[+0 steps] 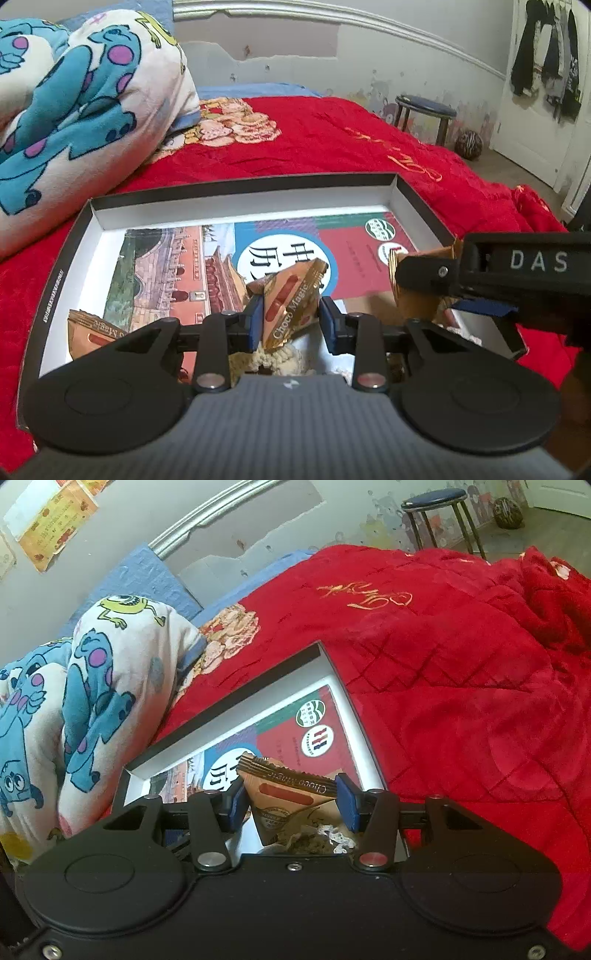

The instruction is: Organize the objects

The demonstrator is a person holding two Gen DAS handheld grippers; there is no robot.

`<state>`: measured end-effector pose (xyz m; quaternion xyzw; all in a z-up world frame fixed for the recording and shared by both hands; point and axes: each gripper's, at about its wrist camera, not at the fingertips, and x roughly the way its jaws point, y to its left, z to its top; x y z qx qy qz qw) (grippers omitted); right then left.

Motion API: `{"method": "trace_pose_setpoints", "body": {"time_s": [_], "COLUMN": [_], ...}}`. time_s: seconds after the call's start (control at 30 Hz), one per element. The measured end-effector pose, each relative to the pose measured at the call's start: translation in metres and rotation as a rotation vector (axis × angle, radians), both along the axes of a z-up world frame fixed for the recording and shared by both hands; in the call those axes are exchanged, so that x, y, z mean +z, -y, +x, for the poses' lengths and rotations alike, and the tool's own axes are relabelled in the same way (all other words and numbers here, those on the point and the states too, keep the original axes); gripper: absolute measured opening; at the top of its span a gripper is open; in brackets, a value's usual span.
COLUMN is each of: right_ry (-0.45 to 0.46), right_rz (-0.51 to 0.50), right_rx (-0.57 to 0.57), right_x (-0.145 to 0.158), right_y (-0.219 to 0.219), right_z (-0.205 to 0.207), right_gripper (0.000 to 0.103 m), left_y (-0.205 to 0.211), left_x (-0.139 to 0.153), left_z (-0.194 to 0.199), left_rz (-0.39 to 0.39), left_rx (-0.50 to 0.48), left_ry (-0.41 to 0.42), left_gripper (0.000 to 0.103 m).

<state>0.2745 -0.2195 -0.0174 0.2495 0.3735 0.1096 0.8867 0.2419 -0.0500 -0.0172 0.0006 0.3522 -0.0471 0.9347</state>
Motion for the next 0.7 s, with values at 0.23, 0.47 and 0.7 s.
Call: {"method": "trace_pose_setpoints", "body": {"time_s": [0.23, 0.47, 0.7], "right_ry": [0.029, 0.064, 0.189], "right_rz": [-0.087, 0.018, 0.082], "right_rx": [0.013, 0.005, -0.085], "right_x": [0.001, 0.016, 0.056], "right_y": [-0.013, -0.001, 0.017], "right_z": [-0.003, -0.02, -0.064], "right_gripper": [0.052, 0.062, 0.078], "left_y": [-0.005, -0.014, -0.025], "left_x": [0.007, 0.035, 0.071], "left_z": [-0.006, -0.025, -0.047], "left_rz": [-0.043, -0.061, -0.096], "left_rx": [-0.03, -0.023, -0.024], "left_ry": [0.021, 0.087, 0.153], "left_gripper": [0.07, 0.079, 0.086]}}
